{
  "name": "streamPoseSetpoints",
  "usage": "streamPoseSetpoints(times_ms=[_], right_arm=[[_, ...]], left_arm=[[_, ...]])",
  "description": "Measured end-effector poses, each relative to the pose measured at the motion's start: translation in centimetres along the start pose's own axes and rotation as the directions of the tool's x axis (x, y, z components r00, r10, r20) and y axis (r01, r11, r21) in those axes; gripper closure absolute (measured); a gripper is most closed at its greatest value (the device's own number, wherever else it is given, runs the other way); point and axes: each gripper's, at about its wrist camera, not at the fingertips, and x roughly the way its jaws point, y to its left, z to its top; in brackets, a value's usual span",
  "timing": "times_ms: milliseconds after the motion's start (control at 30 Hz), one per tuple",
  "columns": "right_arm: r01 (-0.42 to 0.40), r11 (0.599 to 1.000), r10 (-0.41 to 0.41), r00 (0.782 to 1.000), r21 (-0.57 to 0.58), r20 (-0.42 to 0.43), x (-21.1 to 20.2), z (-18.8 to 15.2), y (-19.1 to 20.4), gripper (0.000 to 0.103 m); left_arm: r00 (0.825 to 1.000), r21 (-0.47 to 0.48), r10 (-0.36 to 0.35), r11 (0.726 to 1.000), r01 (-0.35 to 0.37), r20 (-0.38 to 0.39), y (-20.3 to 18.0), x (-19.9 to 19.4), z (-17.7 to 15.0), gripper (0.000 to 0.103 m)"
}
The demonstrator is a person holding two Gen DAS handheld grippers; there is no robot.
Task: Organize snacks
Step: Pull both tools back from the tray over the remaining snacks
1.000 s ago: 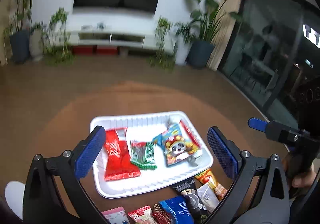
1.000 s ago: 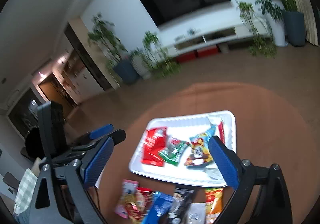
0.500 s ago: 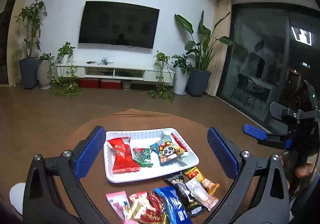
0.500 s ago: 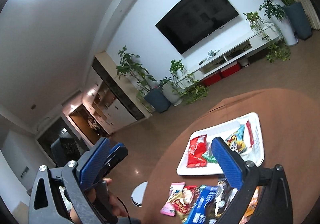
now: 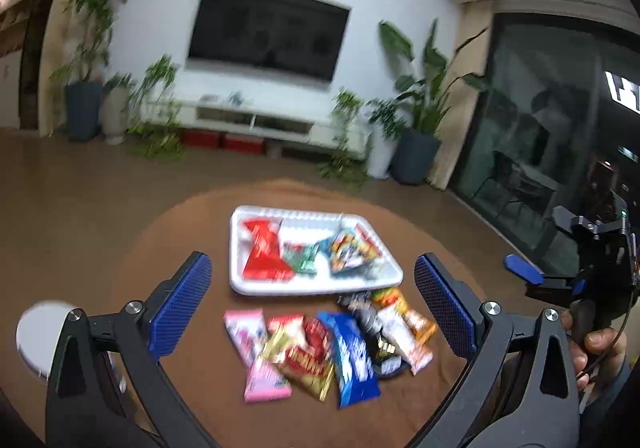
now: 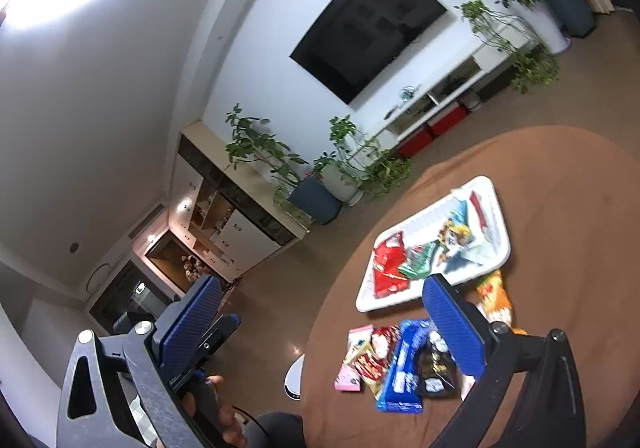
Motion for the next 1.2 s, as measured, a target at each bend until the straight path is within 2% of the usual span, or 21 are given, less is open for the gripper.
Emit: streamPoseSetpoints(times_ms=[67, 200, 267, 533, 767, 900, 1033, 1200], right_arm=[[0.022, 1.0, -0.022, 1.0, 0.005, -0.011, -0.2, -0.4, -0.3, 0.0], [0.071, 0.997, -0.071, 0.996, -0.009, -0.045, -0.5, -1.5, -0.5, 0.0], [0.083, 0.996, -0.084, 0.995, -0.014, -0.051, -0.7, -1.9, -0.6, 0.0], [0.139, 0.989, -0.142, 0.987, -0.041, -0.077, -1.1, -2.4, -0.4, 0.0], [0.14, 0.99, -0.142, 0.984, -0.028, -0.107, -0.9, -2.9, -0.7, 0.0], [0.153, 0.988, -0.156, 0.982, -0.028, -0.105, -1.2, -3.1, -0.6, 0.0], [0.194, 0.979, -0.2, 0.976, -0.068, -0.087, -1.8, -3.6, -0.4, 0.0], [0.23, 0.971, -0.235, 0.966, -0.06, -0.108, -1.4, -4.2, -1.2, 0.0]], left_arm=[[0.999, -0.053, 0.006, 0.999, -0.008, -0.038, 0.9, 0.0, -1.0, 0.0], [0.993, -0.098, 0.072, 0.992, -0.081, -0.089, 2.3, 0.2, -2.5, 0.0], [0.993, -0.116, 0.063, 0.99, -0.075, -0.101, 2.9, 0.0, -3.2, 0.0], [0.987, -0.072, 0.051, 0.995, -0.063, -0.152, 2.7, -0.2, -4.7, 0.0], [0.981, -0.069, 0.031, 0.997, -0.045, -0.191, 2.9, 0.0, -4.6, 0.0], [0.968, -0.065, 0.06, 0.995, -0.078, -0.245, 4.0, 0.5, -5.1, 0.0], [0.961, -0.073, 0.082, 0.992, -0.105, -0.265, 5.0, 0.8, -5.4, 0.0], [0.946, -0.064, 0.1, 0.99, -0.126, -0.309, 5.1, 2.5, -5.7, 0.001]])
